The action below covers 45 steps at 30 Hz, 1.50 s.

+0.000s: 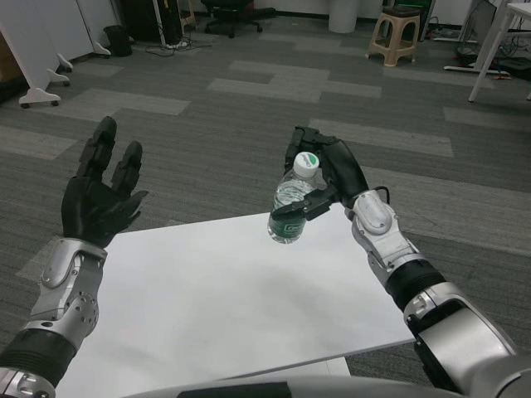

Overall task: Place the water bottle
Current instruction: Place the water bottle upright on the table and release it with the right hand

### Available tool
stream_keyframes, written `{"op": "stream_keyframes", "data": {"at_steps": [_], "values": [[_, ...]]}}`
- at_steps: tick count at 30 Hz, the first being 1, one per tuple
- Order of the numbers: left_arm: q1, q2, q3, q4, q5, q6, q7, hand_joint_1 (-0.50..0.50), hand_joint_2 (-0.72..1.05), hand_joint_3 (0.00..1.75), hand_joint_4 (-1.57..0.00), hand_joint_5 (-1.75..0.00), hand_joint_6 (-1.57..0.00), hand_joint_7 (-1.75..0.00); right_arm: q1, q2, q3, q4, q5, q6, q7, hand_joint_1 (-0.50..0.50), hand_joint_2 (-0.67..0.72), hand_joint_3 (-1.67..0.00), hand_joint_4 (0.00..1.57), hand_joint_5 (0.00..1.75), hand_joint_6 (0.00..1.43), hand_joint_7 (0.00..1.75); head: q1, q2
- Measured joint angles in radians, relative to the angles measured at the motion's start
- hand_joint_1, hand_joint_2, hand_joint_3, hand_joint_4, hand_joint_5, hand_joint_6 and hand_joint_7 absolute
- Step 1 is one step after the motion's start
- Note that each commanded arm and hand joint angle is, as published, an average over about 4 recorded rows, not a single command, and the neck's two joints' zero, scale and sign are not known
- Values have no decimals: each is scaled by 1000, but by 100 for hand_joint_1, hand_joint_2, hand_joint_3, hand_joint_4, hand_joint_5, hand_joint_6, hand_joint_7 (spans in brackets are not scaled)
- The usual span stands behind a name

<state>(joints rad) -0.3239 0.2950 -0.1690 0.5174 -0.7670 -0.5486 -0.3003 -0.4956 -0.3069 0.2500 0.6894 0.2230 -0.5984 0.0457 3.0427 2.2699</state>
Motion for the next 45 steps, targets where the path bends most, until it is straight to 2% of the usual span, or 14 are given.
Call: {"op": "stream_keyframes", "data": {"at_steps": [4,8,14,18,22,26,33,36,40,45], "values": [[0,0,2,0,0,0,0,-50,52,26,0,0,0,0,1,-1,-26,47,0,-3,0,29,-16,-40,124,165,81,168,-2,-1],[0,-1,2,0,0,0,0,-50,52,26,0,0,0,0,7,-4,-44,89,0,-5,0,29,-16,-40,126,165,86,168,-2,-3],[0,-1,3,3,0,0,0,-50,52,26,0,0,0,0,21,-8,-71,158,0,-15,0,29,-22,-32,123,165,88,168,-1,-6],[-2,-1,4,17,0,0,0,-50,52,26,0,0,0,0,32,-10,-86,255,-5,-34,-1,29,-27,-32,116,165,90,168,-5,-8],[-8,-2,5,27,0,0,0,-50,52,26,0,0,0,0,37,-12,-107,313,-86,-58,-3,29,-29,-32,111,165,93,168,-11,-12],[-17,-2,5,36,0,0,0,-50,52,26,0,0,0,0,37,-13,-142,378,-185,-73,-13,29,-29,-32,116,165,96,166,-13,-13],[-26,-3,4,51,0,0,0,-50,52,26,0,0,0,0,38,-13,-151,470,-203,-81,-31,29,-29,-32,123,165,97,168,-16,-12],[-29,-3,4,58,0,0,0,-50,52,26,0,0,0,0,38,-13,-153,503,-217,-82,-36,29,-29,-32,126,165,99,162,-17,-13],[-35,-4,3,64,0,1,0,-50,52,26,0,0,0,0,37,-13,-154,550,-221,-84,-48,29,-29,-26,133,165,103,161,-18,-15],[-43,-5,1,75,0,1,0,-50,43,26,0,0,0,0,36,-13,-156,604,-251,-86,-63,29,-29,-24,136,165,103,161,-24,-20]]}}
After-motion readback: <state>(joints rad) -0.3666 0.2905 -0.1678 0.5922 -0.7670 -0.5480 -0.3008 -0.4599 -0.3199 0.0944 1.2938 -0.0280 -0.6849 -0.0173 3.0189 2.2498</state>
